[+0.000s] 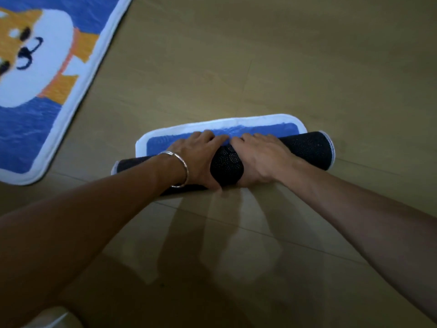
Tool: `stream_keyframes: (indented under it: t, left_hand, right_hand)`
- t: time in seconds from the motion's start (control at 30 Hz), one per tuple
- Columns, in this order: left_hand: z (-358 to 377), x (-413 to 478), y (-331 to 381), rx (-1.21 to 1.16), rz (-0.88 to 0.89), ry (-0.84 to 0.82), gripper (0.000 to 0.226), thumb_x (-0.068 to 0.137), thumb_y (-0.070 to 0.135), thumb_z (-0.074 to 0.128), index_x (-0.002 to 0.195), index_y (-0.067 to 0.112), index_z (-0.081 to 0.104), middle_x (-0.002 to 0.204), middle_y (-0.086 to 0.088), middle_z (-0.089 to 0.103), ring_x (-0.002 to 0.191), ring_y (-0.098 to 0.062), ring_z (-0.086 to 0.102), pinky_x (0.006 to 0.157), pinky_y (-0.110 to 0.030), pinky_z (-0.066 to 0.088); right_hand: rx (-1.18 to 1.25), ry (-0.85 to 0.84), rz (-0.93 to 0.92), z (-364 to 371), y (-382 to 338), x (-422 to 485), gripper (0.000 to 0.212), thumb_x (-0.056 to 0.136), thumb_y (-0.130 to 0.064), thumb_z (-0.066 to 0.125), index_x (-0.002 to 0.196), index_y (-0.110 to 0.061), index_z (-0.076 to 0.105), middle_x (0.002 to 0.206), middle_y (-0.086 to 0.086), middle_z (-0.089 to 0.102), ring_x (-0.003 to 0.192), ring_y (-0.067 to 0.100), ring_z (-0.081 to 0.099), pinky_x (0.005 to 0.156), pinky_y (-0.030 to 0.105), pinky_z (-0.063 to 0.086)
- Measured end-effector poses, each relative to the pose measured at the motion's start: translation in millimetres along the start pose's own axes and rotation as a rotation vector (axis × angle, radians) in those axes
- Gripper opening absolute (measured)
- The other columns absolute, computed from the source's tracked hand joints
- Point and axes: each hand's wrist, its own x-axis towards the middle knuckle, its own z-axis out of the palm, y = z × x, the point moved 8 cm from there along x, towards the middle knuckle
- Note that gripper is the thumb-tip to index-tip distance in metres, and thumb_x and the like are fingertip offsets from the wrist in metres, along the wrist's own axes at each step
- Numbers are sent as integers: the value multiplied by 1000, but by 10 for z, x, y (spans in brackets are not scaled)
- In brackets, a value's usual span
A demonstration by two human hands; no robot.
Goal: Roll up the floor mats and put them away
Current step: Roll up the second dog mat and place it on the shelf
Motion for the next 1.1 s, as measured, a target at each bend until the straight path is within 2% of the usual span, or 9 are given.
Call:
stream_keyframes:
  t: [0.13, 0.27, 0.33, 0.4, 0.5, 0.6, 0.77, 0.87, 1.1]
  left_hand:
    - [22, -39, 89, 147, -3, 48, 96, 56, 59, 78, 134, 23, 32, 123, -5, 45, 114, -28, 51, 86, -40, 45]
    - [-20, 69, 44, 9, -8, -43, 70, 62, 48, 78, 122, 30, 45, 112, 0, 59, 100, -21, 58, 76, -26, 40]
    - [-43, 95, 14, -113, 5, -105, 63, 63, 43, 80, 115, 36, 46, 105, 6, 61, 90, -16, 55, 73, -20, 35]
    - [-10, 72, 14, -149, 33, -110, 85, 60, 47, 82, 132, 32, 40, 122, 3, 57, 105, -16, 53, 82, -20, 36]
    - [39, 25, -21, -58, 38, -27, 133, 49, 64, 80, 151, 23, 6, 149, -2, 29, 136, -22, 27, 110, -36, 28]
    - [44, 38, -116, -74, -31, -59, 140, 46, 71, 76, 150, 19, -1, 155, -2, 16, 142, -20, 15, 114, -44, 21]
    - [112, 47, -113, -124, -77, -230, 137, 51, 70, 76, 150, 23, -7, 156, -1, 18, 142, -20, 22, 113, -42, 25]
    - [84, 33, -116, -14, -98, -174, 134, 48, 75, 72, 150, 23, 2, 148, -5, 29, 135, -26, 28, 111, -46, 27]
    - [38, -76, -39, 88, -62, -48, 107, 41, 75, 75, 125, 17, 43, 121, -3, 38, 117, -22, 35, 96, -43, 41]
  right_hand:
    - [171, -155, -23, 0, 35, 43, 67, 51, -56, 80, 105, -28, 52, 97, -4, 62, 83, 18, 58, 68, 31, 46]
    - [82, 12, -60, -48, 33, -32, 119, 44, -66, 81, 143, -24, 30, 137, 2, 40, 125, 24, 40, 101, 40, 37]
    - [12, 49, -58, -52, 31, -74, 122, 46, -67, 81, 145, -26, 24, 141, 2, 36, 129, 25, 37, 105, 40, 33]
    - [-10, 17, -40, 2, 20, -89, 110, 52, -64, 80, 142, -28, 27, 132, 0, 44, 123, 24, 44, 97, 38, 35]
    - [49, -20, -48, -18, 0, -51, 85, 58, -59, 77, 129, -30, 40, 113, -3, 55, 105, 21, 56, 79, 34, 41]
    - [177, -115, -52, -40, 37, -15, 78, 51, -58, 81, 118, -35, 47, 106, -9, 56, 94, 16, 55, 72, 32, 43]
    - [298, -252, 9, 38, 94, 38, 98, 49, -68, 79, 131, -31, 40, 130, -11, 40, 112, 13, 43, 92, 37, 41]
    - [275, -272, 47, 46, 88, 24, 103, 48, -69, 79, 133, -30, 36, 132, -7, 43, 111, 16, 45, 91, 38, 42]
    - [164, -38, 29, 8, -5, -145, 127, 45, -70, 79, 146, -23, 17, 132, 6, 36, 124, 27, 33, 104, 46, 34]
